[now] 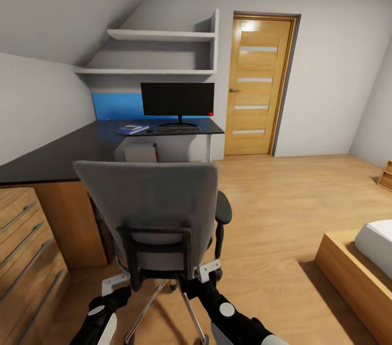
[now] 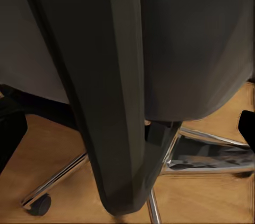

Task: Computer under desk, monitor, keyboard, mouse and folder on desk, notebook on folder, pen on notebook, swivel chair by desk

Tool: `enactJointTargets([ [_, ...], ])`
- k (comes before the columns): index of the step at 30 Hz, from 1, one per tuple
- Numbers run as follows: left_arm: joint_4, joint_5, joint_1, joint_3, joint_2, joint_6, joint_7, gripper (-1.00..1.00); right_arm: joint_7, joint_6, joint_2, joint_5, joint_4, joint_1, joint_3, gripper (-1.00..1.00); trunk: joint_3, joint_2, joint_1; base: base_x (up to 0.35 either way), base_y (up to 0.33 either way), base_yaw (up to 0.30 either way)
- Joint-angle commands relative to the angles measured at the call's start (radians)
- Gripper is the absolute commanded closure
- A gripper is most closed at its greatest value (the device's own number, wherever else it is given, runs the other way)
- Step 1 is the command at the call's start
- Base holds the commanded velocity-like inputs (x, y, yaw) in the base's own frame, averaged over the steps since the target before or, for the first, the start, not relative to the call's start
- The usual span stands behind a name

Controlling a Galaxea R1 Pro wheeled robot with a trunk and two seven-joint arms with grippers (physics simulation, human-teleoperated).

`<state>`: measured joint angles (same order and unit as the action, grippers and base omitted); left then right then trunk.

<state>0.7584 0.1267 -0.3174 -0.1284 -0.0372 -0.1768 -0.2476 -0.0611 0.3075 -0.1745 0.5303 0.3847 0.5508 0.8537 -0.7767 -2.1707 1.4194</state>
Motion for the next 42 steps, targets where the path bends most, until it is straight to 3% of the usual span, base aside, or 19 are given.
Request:
enactJointTargets([
  [1, 0.003, 0.019, 0.0, 0.001, -0.001, -0.003, 0.004, -1.0, -0.006, 0.005, 0.0, 0.007, -0.001, 0.001, 0.008, -1.0, -0.001, 0.0, 0.0, 0.28, -0.211, 0.0],
  [29, -0.014, 0.018, 0.0, 0.001, -0.001, -0.003, 0.004, -1.0, -0.009, 0.004, 0.0, 0.007, -0.001, 0.002, 0.013, -1.0, -0.001, 0.0, 0.0, 0.251, -0.209, 0.029],
  [42, -0.014, 0.018, 0.0, 0.001, -0.001, -0.004, 0.005, -1.0, -0.009, 0.004, 0.0, 0.008, -0.001, 0.001, 0.012, -1.0, -0.001, 0.0, 0.0, 0.046, -0.044, 0.058],
])
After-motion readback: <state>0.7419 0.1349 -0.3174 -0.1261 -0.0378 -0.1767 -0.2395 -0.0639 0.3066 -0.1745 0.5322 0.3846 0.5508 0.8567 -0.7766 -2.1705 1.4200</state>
